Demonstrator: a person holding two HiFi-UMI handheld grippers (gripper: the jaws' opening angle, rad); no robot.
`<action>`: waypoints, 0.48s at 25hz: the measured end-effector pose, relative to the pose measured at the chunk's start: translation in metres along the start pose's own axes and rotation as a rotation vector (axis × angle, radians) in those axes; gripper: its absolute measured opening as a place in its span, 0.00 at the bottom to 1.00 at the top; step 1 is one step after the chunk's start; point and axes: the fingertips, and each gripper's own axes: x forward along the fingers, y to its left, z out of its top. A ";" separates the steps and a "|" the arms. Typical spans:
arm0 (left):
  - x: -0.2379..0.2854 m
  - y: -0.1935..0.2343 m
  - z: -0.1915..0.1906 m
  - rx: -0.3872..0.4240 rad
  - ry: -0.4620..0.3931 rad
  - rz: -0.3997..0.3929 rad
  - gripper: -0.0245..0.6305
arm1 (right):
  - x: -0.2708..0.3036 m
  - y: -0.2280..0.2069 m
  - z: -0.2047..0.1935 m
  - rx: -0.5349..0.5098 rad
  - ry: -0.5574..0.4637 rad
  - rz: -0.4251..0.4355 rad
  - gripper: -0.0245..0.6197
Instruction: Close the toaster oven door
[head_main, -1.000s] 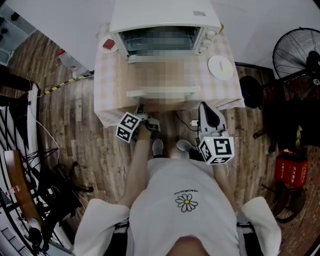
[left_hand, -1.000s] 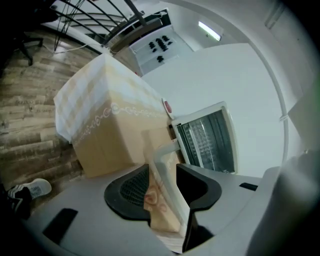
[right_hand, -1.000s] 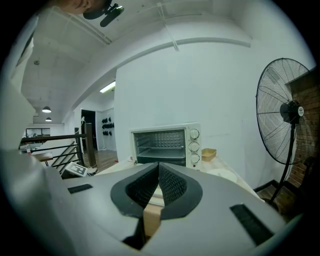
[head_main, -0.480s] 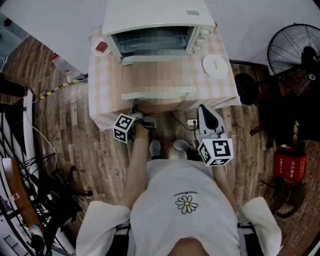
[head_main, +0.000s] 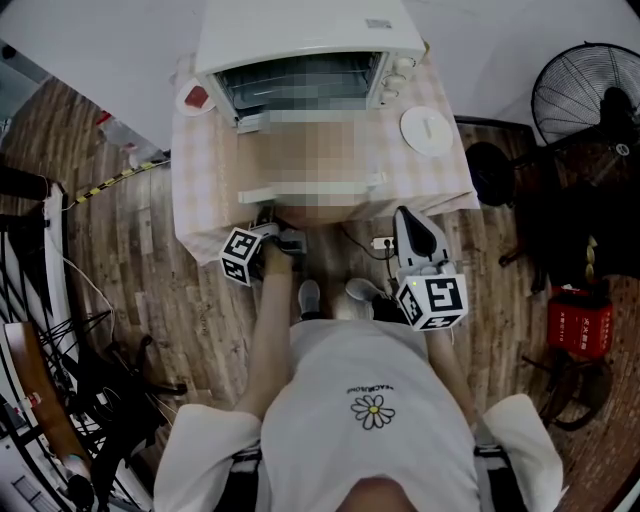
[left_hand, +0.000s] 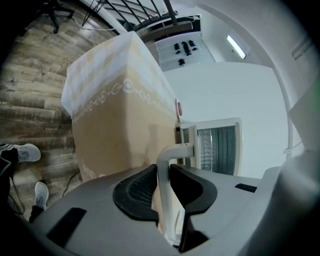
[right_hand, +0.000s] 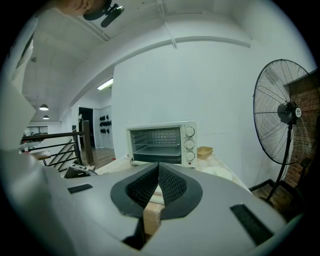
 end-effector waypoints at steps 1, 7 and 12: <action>0.000 0.000 0.000 -0.001 0.003 -0.002 0.18 | 0.000 0.000 0.002 -0.002 -0.004 0.002 0.05; -0.001 -0.002 0.000 -0.010 -0.008 0.001 0.17 | 0.003 0.003 0.009 0.000 -0.022 0.013 0.05; -0.001 -0.007 0.000 0.013 0.010 -0.020 0.17 | 0.007 0.015 0.011 -0.003 -0.025 0.062 0.05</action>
